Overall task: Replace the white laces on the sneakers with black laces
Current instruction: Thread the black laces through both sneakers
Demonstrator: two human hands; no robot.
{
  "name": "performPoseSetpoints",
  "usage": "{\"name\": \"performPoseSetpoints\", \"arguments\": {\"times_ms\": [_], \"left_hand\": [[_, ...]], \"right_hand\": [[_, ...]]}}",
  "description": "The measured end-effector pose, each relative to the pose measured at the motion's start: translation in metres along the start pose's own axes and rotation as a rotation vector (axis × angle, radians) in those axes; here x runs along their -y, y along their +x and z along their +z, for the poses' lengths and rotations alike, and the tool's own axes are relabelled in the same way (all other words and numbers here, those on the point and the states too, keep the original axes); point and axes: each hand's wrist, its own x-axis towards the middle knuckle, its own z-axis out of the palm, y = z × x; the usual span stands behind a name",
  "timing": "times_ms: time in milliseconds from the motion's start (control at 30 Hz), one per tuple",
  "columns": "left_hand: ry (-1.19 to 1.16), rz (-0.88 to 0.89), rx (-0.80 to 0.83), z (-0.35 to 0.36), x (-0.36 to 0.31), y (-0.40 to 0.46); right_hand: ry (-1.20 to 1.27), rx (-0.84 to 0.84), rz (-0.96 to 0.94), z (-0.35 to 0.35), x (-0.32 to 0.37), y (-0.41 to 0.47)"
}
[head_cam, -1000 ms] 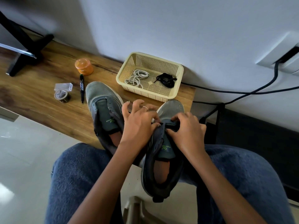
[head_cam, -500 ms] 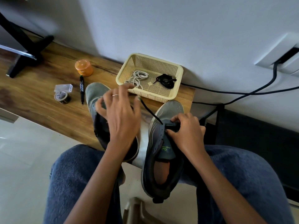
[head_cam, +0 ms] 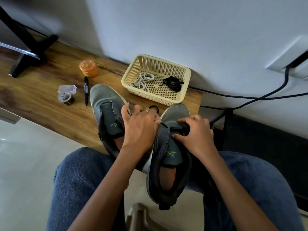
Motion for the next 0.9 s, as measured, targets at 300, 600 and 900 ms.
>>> {"name": "performPoseSetpoints", "arguments": {"times_ms": [300,600,900], "left_hand": [[-0.107,-0.413,-0.213,-0.020,0.020,0.007],[-0.104,0.169,0.102,0.003,-0.003,0.000],[-0.039,-0.241,-0.162,-0.013,0.002,0.004]], "right_hand": [[0.001,0.006,0.004,-0.002,0.000,-0.001],[-0.040,0.011,0.023,0.000,0.000,0.002],[-0.015,-0.011,0.038,0.000,0.001,-0.001]]}}
